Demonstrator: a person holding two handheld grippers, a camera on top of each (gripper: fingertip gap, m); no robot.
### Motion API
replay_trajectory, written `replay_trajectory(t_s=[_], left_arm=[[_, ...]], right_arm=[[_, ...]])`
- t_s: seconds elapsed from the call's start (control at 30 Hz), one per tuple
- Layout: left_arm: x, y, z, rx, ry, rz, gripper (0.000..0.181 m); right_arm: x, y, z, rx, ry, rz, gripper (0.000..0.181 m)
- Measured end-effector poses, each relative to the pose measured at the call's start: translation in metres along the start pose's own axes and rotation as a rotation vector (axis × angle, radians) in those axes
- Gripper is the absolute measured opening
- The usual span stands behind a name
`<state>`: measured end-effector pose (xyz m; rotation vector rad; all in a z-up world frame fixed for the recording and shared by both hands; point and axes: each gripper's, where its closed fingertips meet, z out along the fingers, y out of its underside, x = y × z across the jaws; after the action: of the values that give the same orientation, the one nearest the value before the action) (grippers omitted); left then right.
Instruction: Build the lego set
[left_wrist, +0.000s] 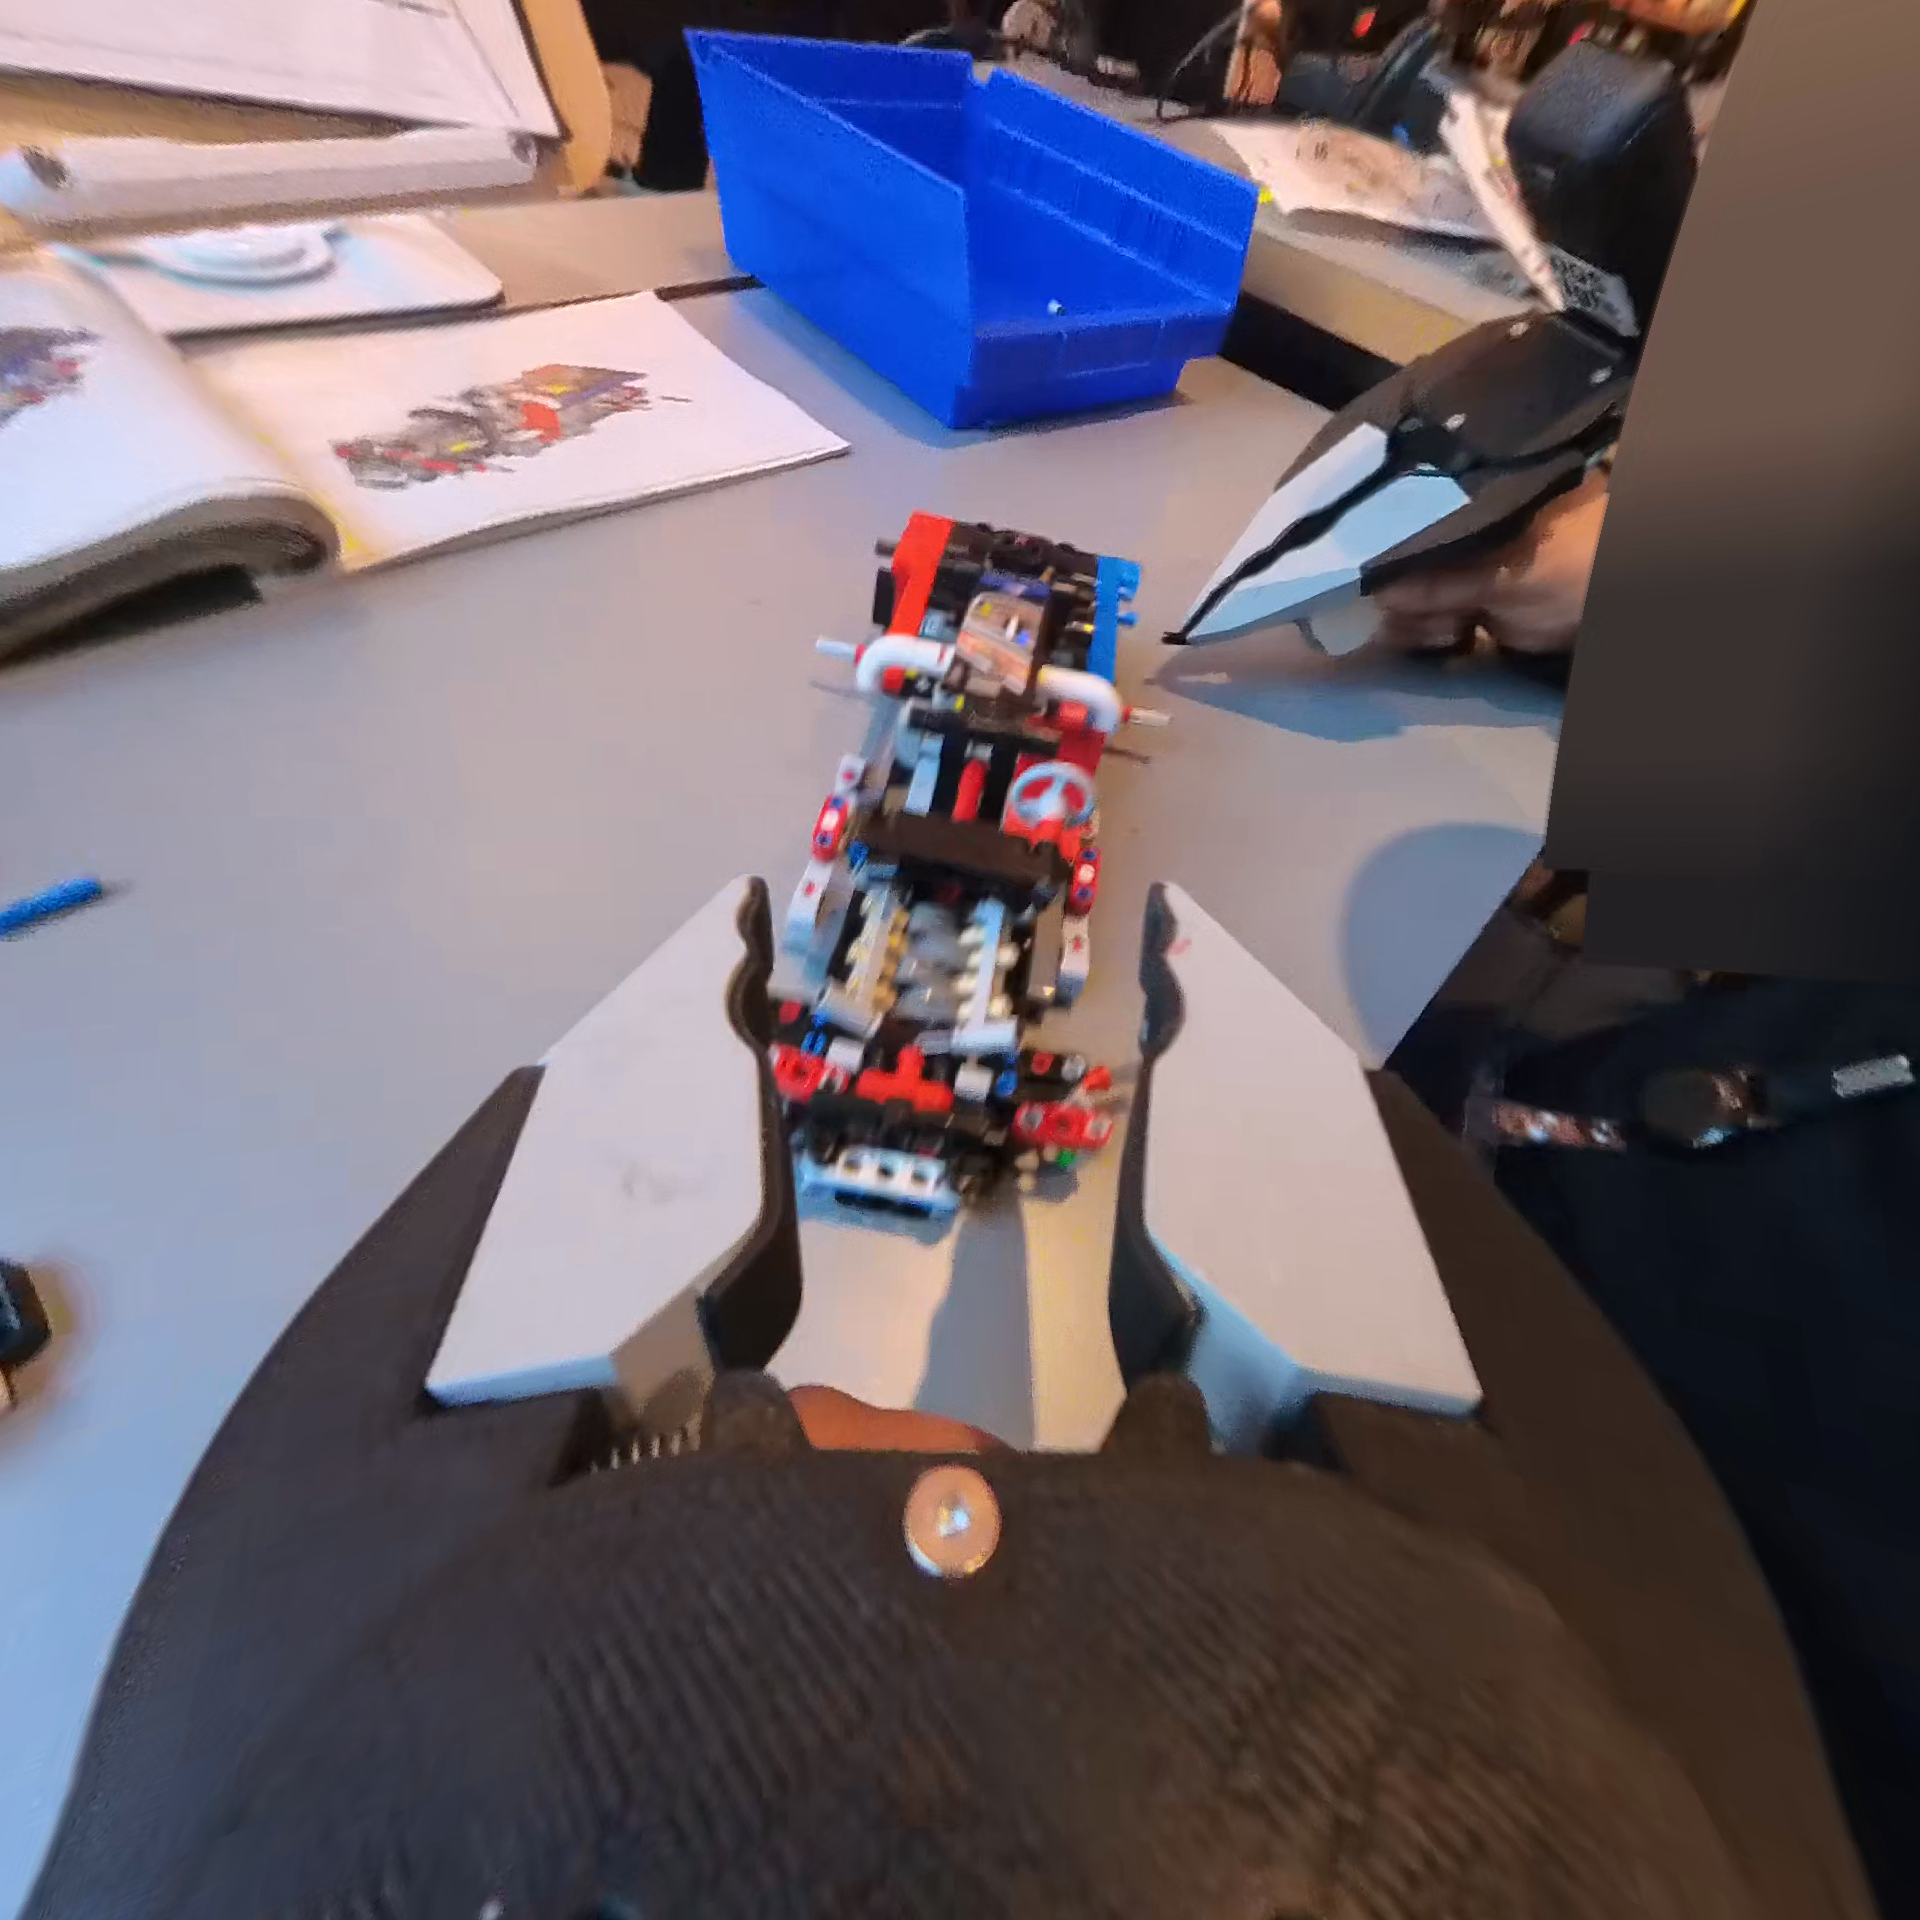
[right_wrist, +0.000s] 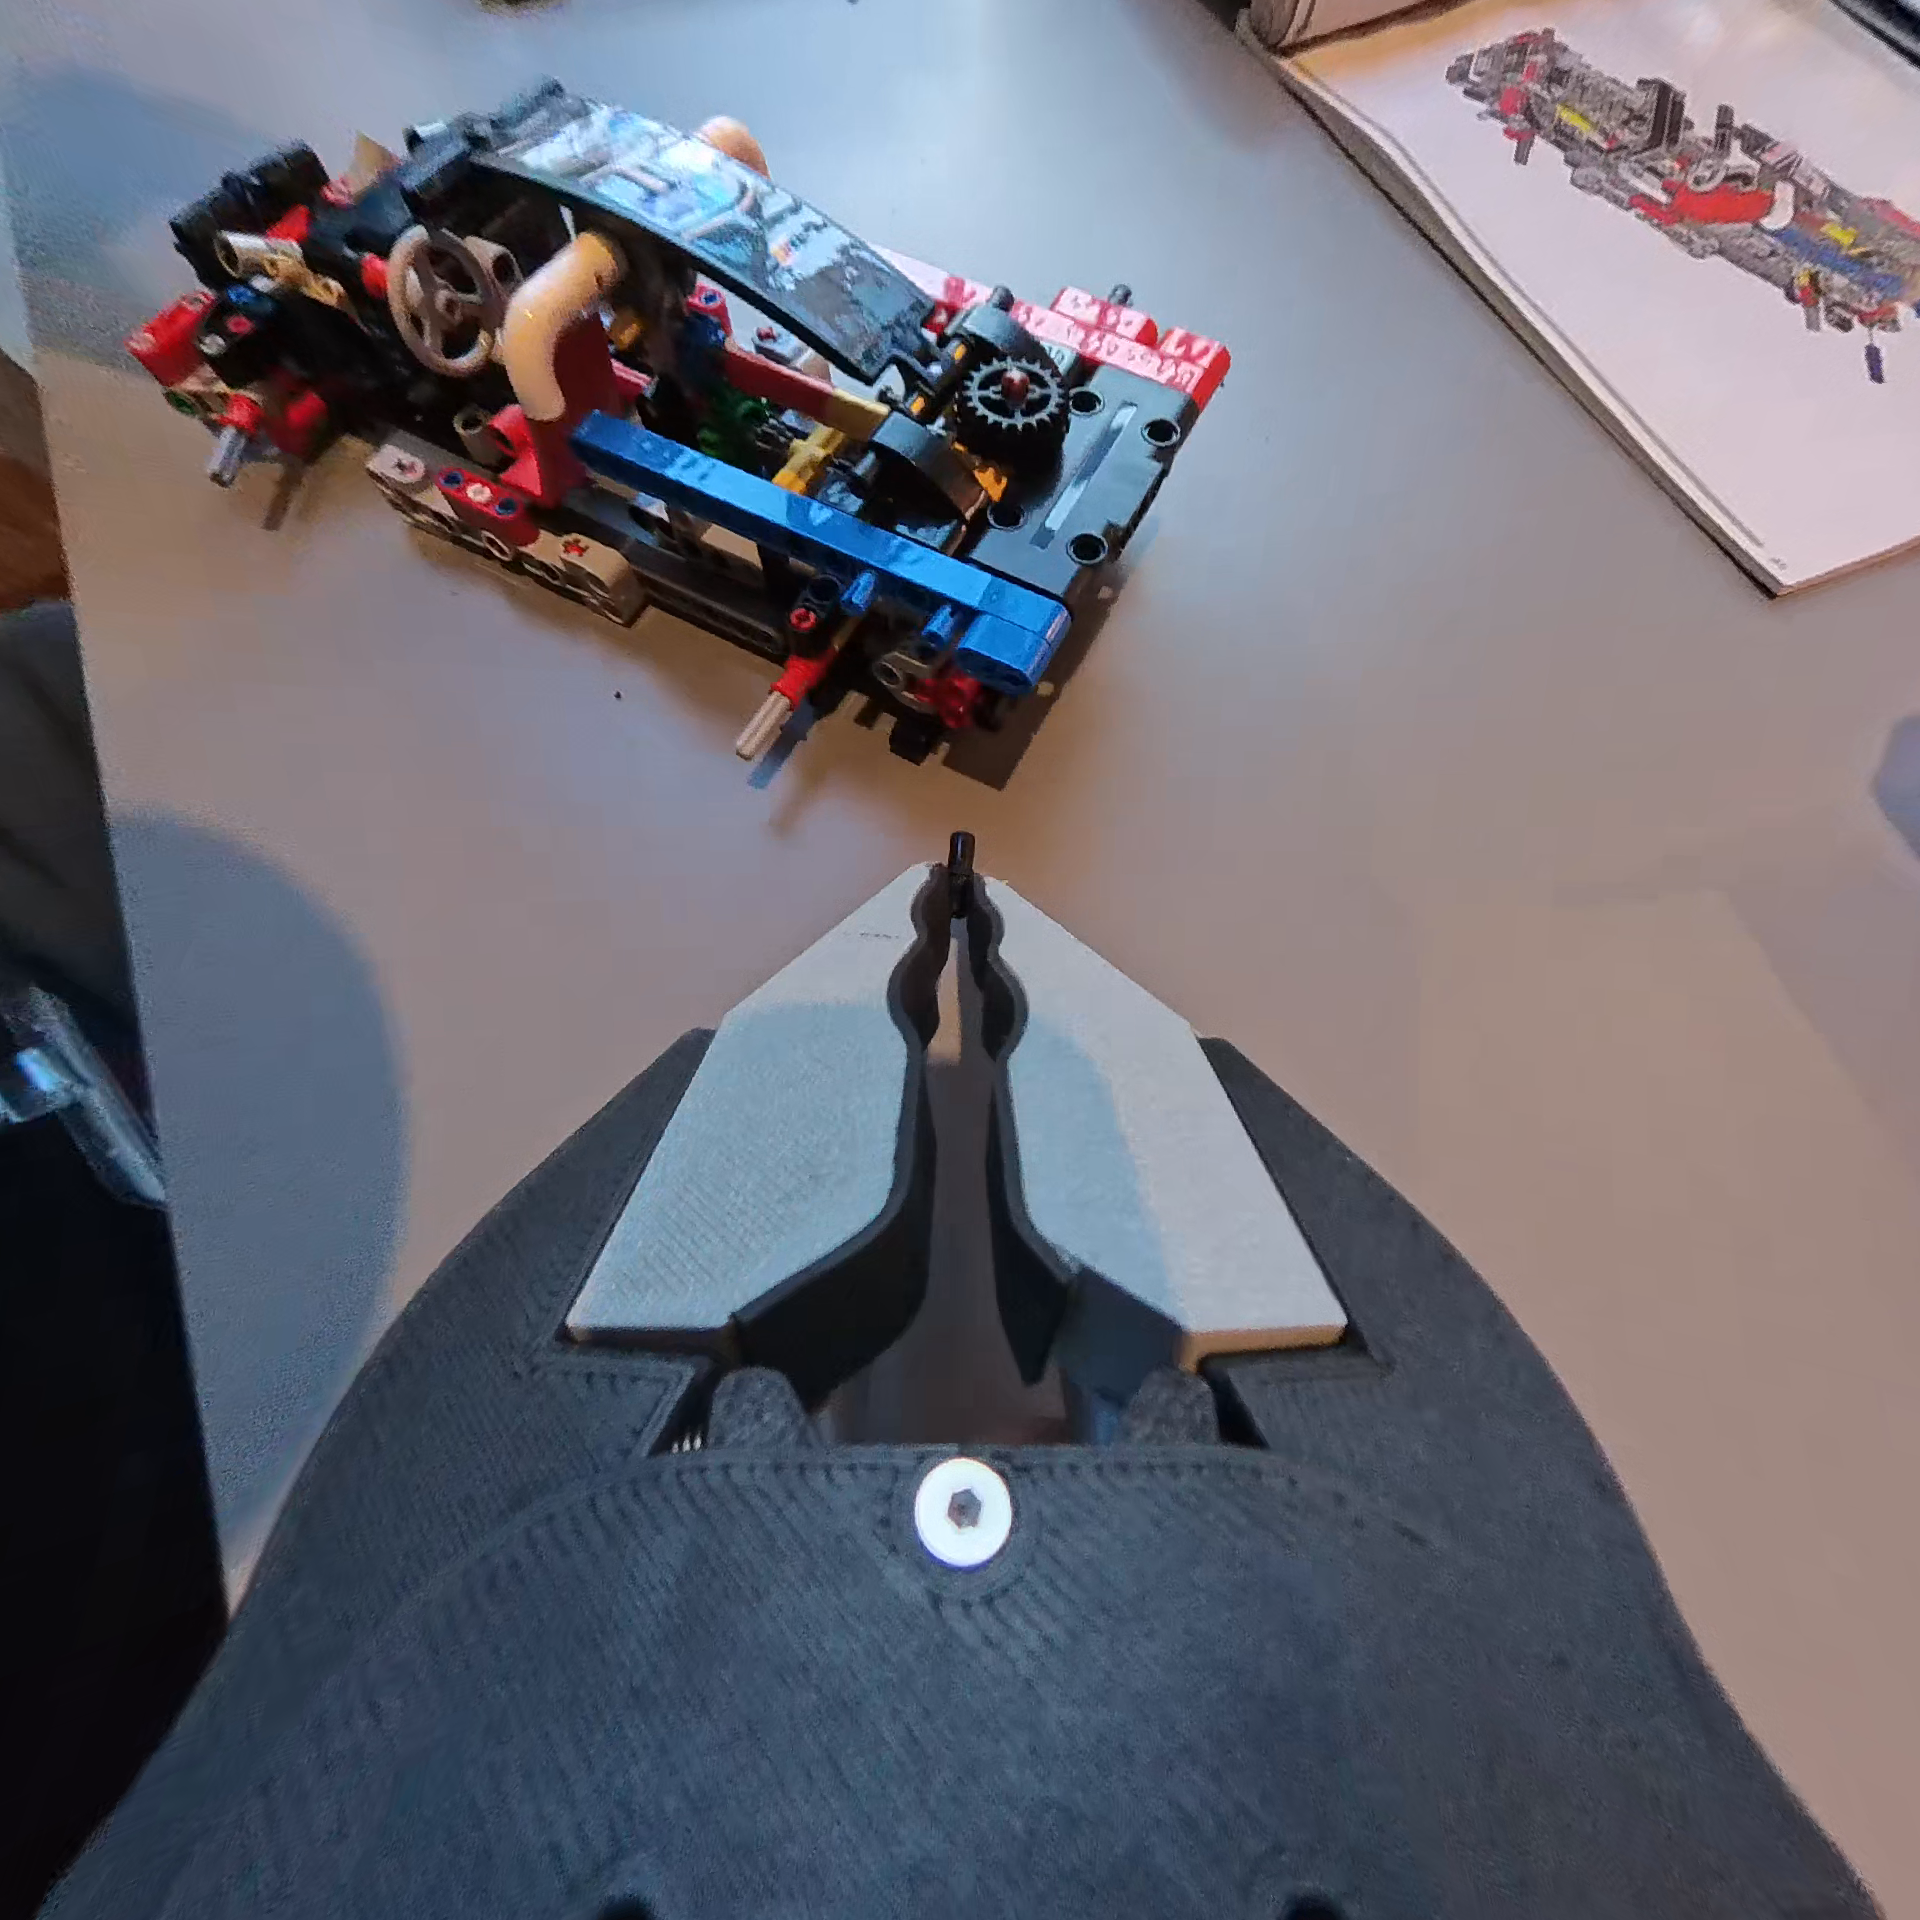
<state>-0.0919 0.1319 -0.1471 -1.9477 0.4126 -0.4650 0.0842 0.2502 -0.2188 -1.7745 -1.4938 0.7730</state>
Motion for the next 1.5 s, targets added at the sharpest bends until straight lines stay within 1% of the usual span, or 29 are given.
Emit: replay_trajectory(t_s=[0.03, 0.1, 0.13, 0.17, 0.2, 0.23, 0.33, 0.47, 0.53, 0.67, 0.8, 0.87, 1.0, 1.13, 1.3, 1.37, 1.43, 1.5], left_arm=[[0.011, -0.01, 0.007, -0.019, 0.003, 0.032, 0.069], [0.038, -0.029, 0.027, -0.063, 0.005, 0.107, 0.062], [0.053, -0.034, 0.041, -0.084, 0.014, 0.143, 0.053], [0.067, -0.034, 0.056, -0.126, 0.031, 0.189, 0.039], [0.077, -0.031, 0.07, -0.168, 0.03, 0.248, 0.029], [0.085, -0.029, 0.085, -0.189, 0.023, 0.328, 0.026], [0.098, -0.024, 0.123, -0.216, 0.013, 0.591, 0.026], [0.112, -0.02, 0.15, -0.209, 0.02, 0.894, 0.029], [0.118, -0.018, 0.156, -0.184, 0.024, 0.979, 0.028], [0.126, -0.026, 0.161, -0.116, 0.01, 1.021, 0.019], [0.122, -0.019, 0.163, -0.138, 0.003, 1.09, 0.007], [0.123, -0.018, 0.162, -0.111, -0.003, 1.109, 0.003], [0.126, -0.017, 0.159, -0.083, -0.011, 1.101, 0.006], [0.125, -0.011, 0.16, -0.096, -0.008, 1.138, 0.004], [0.125, -0.01, 0.158, -0.095, 0.024, 1.164, 0.002], [0.123, -0.009, 0.158, -0.115, 0.031, 1.17, 0.003], [0.12, -0.008, 0.16, -0.129, 0.027, 1.179, 0.003], [0.118, -0.007, 0.16, -0.136, 0.027, 1.18, 0.003]], right_arm=[[-0.002, -0.003, -0.001, 0.019, -0.014, 0.013, 0.0], [-0.005, -0.01, -0.005, 0.071, -0.039, 0.028, 0.0], [-0.007, -0.014, -0.008, 0.101, -0.059, 0.033, 0.0], [-0.012, -0.018, -0.011, 0.132, -0.092, 0.038, 0.0], [-0.019, -0.021, -0.015, 0.163, -0.137, 0.045, 0.0], [-0.026, -0.025, -0.018, 0.19, -0.183, 0.054, 0.0], [-0.04, -0.03, -0.027, 0.205, -0.319, 0.112, 0.0], [-0.051, -0.043, -0.047, 0.241, -0.469, 0.213, 0.0], [-0.053, -0.044, -0.051, 0.235, -0.492, 0.229, 0.0], [-0.058, -0.033, -0.048, 0.169, -0.492, 0.231, 0.0], [-0.058, -0.031, -0.048, 0.168, -0.504, 0.265, 0.0], [-0.058, -0.029, -0.046, 0.154, -0.5, 0.271, 0.0], [-0.057, -0.027, -0.041, 0.139, -0.495, 0.281, 0.0], [-0.059, -0.025, -0.038, 0.123, -0.502, 0.284, 0.0], [-0.059, -0.027, -0.038, 0.149, -0.532, 0.297, 0.0], [-0.058, -0.026, -0.039, 0.158, -0.504, 0.249, 0.0], [-0.052, -0.022, -0.038, 0.153, -0.431, 0.188, 0.013], [-0.049, -0.02, -0.037, 0.154, -0.361, 0.116, 0.014]])
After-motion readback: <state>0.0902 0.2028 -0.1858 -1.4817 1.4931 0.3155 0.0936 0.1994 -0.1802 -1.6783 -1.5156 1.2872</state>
